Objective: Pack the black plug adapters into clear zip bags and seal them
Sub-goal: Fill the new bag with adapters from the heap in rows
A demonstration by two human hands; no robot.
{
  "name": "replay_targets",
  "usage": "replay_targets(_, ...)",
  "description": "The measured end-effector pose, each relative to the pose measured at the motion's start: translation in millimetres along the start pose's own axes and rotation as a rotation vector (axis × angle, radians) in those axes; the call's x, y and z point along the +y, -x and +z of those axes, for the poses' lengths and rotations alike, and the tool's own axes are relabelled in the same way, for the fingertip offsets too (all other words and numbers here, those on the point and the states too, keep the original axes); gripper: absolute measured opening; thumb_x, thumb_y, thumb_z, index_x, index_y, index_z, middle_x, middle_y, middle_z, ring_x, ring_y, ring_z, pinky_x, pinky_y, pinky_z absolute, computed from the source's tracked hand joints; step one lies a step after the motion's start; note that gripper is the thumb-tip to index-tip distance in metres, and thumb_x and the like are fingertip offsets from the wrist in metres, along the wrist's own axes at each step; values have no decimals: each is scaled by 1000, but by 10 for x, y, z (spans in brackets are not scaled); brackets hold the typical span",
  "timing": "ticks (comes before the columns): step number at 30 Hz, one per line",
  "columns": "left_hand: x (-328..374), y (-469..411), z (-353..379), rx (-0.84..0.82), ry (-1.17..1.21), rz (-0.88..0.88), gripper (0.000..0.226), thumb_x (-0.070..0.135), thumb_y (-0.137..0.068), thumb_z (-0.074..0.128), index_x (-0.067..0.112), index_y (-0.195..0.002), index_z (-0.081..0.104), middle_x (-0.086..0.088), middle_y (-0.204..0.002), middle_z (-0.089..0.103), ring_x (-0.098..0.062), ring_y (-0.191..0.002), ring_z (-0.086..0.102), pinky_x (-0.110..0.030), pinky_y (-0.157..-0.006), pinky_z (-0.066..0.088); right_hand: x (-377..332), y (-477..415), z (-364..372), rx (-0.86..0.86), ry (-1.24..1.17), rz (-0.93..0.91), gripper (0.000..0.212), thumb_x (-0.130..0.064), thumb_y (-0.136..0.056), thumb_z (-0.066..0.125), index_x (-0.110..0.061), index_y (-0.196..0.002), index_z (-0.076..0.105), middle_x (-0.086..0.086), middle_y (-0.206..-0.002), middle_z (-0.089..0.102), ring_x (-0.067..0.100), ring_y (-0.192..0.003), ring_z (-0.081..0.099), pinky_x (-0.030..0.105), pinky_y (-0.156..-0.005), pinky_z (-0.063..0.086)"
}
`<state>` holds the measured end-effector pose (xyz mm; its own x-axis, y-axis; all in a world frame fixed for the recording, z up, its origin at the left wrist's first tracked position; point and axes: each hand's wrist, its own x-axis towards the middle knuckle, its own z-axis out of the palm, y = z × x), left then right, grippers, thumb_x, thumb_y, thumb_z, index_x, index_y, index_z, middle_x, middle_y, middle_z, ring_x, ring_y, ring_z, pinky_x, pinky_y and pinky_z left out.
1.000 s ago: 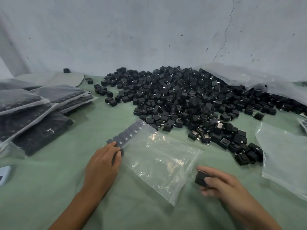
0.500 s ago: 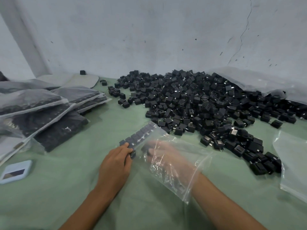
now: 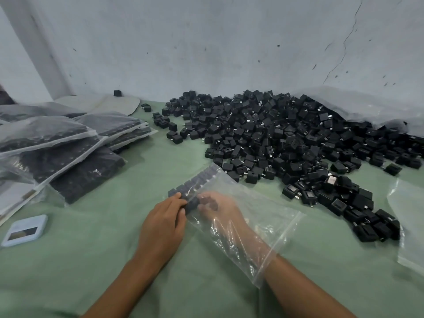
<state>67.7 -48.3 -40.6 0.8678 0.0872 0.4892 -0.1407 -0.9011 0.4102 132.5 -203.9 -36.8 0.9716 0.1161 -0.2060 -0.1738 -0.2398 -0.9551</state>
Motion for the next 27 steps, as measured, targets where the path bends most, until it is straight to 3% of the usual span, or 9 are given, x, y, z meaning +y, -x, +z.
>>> replay_targets(3, 16, -12, -4, -21, -24, 24, 32, 22, -93, 52, 20, -121, 68, 1, -133, 63, -18, -116, 57, -27, -100, 39, -85, 87, 742, 203, 420, -195, 30, 10, -92, 36, 1, -117, 48, -2, -106, 73, 8, -97, 69, 17, -85, 54)
replay_targets(5, 15, -32, 5, -39, -79, 91, 39, 21, -93, 47, 18, -126, 67, -1, -133, 63, -24, -111, 60, -32, -98, 46, -130, 124, 1217, 195, 432, -253, 41, 9, -95, 20, 9, -117, 54, 14, -111, 73, 24, -102, 71, 26, -82, 59)
replay_targets(8, -21, -59, 38, -46, -115, 173, 45, 9, -86, 54, 17, -128, 67, -1, -133, 63, -28, -102, 59, -30, -95, 44, -535, 254, 1182, 211, 575, -23, 61, 6, -98, 7, 8, -125, 62, 26, -128, 63, 36, -117, 64, 34, -97, 53)
replay_targets(11, -39, -79, 50, -39, -121, 216, 53, 2, -80, 55, 18, -128, 67, 4, -134, 62, -28, -99, 56, -32, -95, 46, -372, 307, 1329, 420, 931, -89, 52, 13, -96, 7, 11, -135, 41, 40, -145, 34, 54, -134, 37, 50, -117, 26)
replay_targets(14, -42, -89, 56, -21, -127, 265, 57, -2, -76, 50, 17, -127, 68, 7, -132, 64, -28, -99, 55, -39, -90, 53, -251, 307, 1368, 228, 1068, -47, 59, 21, -91, 7, -4, -110, 57, 37, -124, 57, 48, -114, 59, 49, -105, 48)
replay_targets(19, -57, -64, 72, -26, -171, 237, 59, 13, -79, 35, 21, -127, 68, 9, -131, 64, -29, -103, 57, -38, -93, 49, -28, 326, 363, -61, 461, -84, 47, 10, -99, 18, 11, -127, 55, 35, -128, 57, 45, -122, 56, 44, -109, 44)
replay_targets(22, -58, -56, 87, -31, -194, 234, 59, 15, -78, 36, 21, -126, 68, 8, -131, 64, -30, -104, 57, -38, -94, 46, 7, 831, -614, -231, 491, -285, 29, 8, -97, 48, 13, -124, 60, 31, -127, 59, 42, -124, 53, 38, -114, 34)
replay_targets(25, -51, -66, 95, -22, -199, 241, 57, 13, -78, 38, 18, -125, 69, 5, -129, 66, -32, -102, 59, -39, -92, 49, 133, 1133, -1406, -195, 166, -205, 25, -2, -87, 59, -13, -96, 80, -4, -109, 74, 9, -104, 67, 16, -89, 50)
replay_targets(27, -34, -67, 90, -35, -199, 242, 57, 12, -78, 38, 17, -125, 69, 4, -129, 66, -33, -103, 60, -41, -92, 51, 188, 1181, -1711, -81, 56, -142, 31, 6, -83, 54, -13, -77, 78, 4, -91, 76, 16, -84, 68, 20, -72, 52)
